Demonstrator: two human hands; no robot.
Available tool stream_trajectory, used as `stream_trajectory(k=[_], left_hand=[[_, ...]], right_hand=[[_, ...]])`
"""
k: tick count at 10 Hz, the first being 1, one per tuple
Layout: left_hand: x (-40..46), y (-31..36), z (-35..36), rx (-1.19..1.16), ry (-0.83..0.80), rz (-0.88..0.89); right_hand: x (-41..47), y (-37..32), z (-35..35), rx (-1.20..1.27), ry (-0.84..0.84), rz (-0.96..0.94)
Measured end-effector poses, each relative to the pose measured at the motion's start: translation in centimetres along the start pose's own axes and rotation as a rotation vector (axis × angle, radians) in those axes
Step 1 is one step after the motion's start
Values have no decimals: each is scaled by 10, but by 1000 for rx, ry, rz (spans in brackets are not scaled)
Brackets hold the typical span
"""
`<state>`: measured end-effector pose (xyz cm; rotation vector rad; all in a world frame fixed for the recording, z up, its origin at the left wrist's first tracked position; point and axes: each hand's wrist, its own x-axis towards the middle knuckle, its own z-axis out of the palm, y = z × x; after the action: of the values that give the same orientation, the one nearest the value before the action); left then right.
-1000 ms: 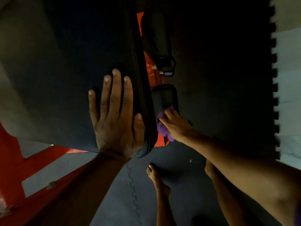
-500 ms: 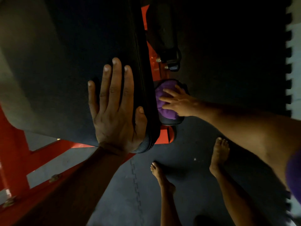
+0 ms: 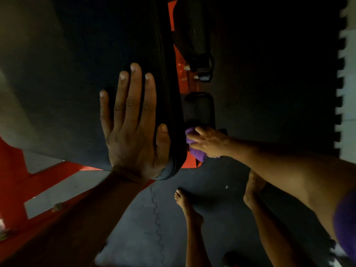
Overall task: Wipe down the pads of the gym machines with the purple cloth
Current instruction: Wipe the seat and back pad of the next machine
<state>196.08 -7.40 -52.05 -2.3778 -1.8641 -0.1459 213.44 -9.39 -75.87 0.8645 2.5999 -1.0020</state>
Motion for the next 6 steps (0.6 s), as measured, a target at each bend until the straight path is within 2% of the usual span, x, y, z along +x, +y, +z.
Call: stream_trajectory(k=[1,2,3,4,5,6], left_hand=[[-1,0,0,-1,-1,0],[0,-2,2,1,7,17],[0,-2,1,-6,1,10],[0,0,0,8,-9,17],[0,-1,-3,11,-31,11],[2,-1,-6,19,-107,-12]], right_hand=[[7,11,-11,-83,30,8],[36,32,-52,-267,165,140],[34,25,-31,-109,176,161],[0,-2,7,-26,-51,23],[-24,-11,2,83,-155,58],[-53,-6,-31,234,140,145]])
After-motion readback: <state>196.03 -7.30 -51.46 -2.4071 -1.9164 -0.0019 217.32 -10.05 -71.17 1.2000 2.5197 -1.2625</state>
